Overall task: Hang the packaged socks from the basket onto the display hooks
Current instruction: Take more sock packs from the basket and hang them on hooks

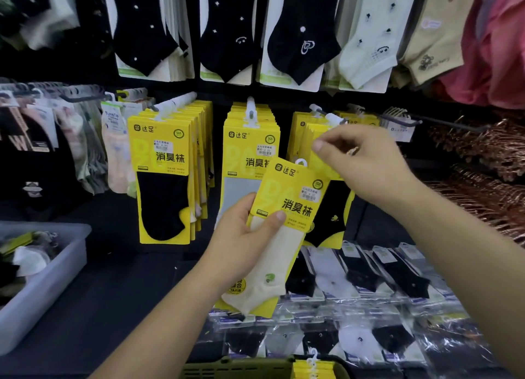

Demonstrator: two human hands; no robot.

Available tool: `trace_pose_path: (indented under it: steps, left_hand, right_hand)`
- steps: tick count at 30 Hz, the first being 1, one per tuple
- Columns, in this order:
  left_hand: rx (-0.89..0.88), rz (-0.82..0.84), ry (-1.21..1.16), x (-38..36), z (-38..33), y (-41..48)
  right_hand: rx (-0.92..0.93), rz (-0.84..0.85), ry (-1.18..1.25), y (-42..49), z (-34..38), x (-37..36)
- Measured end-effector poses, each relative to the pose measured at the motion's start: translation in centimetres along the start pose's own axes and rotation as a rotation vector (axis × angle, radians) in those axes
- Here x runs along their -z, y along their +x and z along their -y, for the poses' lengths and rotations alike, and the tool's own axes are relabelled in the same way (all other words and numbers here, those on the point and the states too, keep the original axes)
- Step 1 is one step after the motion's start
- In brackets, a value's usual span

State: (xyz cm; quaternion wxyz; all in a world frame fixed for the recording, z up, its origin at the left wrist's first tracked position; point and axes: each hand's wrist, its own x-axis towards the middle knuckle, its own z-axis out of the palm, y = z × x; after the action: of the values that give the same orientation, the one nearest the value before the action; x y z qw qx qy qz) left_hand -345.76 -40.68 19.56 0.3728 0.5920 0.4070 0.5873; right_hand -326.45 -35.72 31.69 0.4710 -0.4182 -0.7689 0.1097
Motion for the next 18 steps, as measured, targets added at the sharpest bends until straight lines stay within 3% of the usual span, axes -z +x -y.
trace_pose_path:
  steps: [6, 13, 18]
  left_hand:
    - [-0.028, 0.053, 0.097, -1.7, -0.7, 0.0]
    - [0.022, -0.016, 0.286, -4.9, -1.5, 3.4]
    - [0.036, -0.019, 0.362, -6.2, -1.8, 5.1]
  right_hand:
    - [-0.042, 0.227, -0.072, -0.4, -0.3, 1.8]
    - [-0.186, -0.088, -0.074, 3.2, -2.8, 4.2]
    - [-0.182, -0.135, -0.088, 5.3, -3.6, 3.8]
